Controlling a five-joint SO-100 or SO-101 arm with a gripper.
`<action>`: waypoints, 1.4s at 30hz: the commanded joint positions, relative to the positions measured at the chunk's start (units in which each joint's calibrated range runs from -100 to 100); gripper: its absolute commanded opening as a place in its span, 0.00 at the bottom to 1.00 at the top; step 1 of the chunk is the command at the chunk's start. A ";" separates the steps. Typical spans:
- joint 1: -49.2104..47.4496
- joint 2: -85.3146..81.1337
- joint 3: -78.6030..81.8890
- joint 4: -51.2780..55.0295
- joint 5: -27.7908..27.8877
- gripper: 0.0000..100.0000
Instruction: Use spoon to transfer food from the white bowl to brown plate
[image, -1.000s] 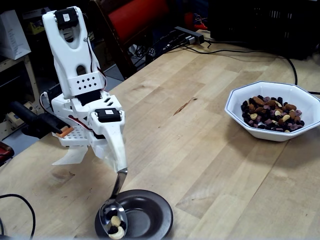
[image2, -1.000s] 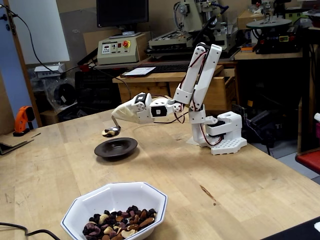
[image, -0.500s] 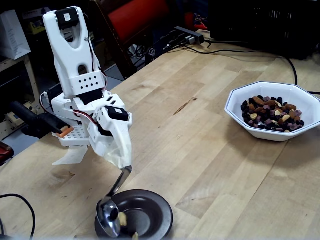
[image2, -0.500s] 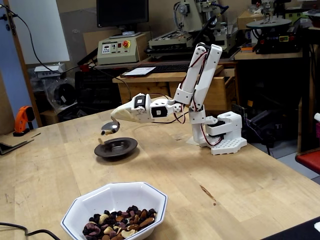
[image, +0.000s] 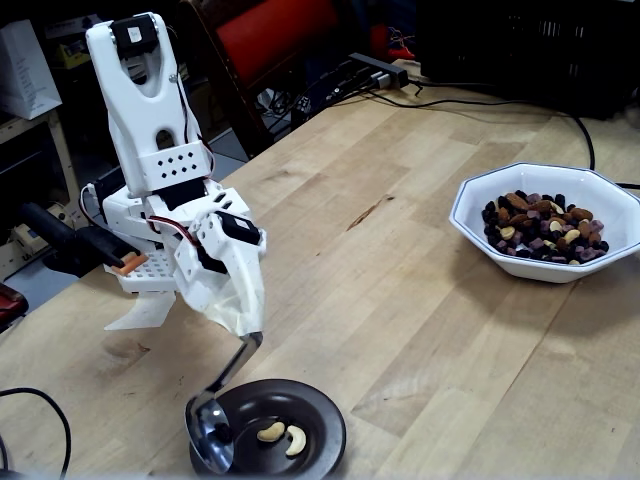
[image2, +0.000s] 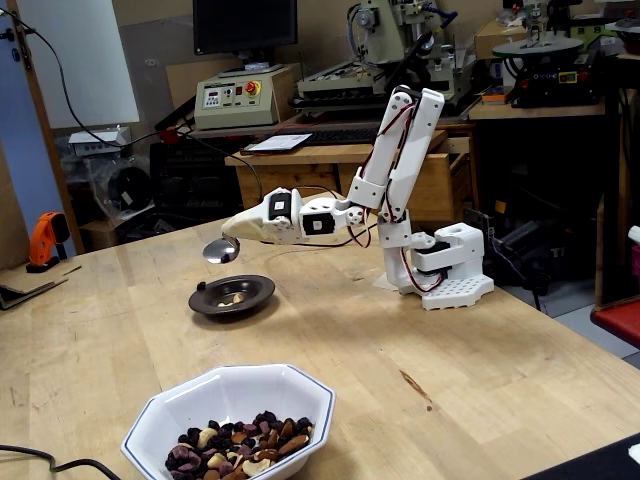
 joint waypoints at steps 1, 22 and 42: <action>-0.65 -0.16 0.17 -0.10 2.05 0.04; -0.58 -0.33 0.17 -0.10 4.20 0.04; -6.21 -0.93 0.17 -0.10 7.67 0.04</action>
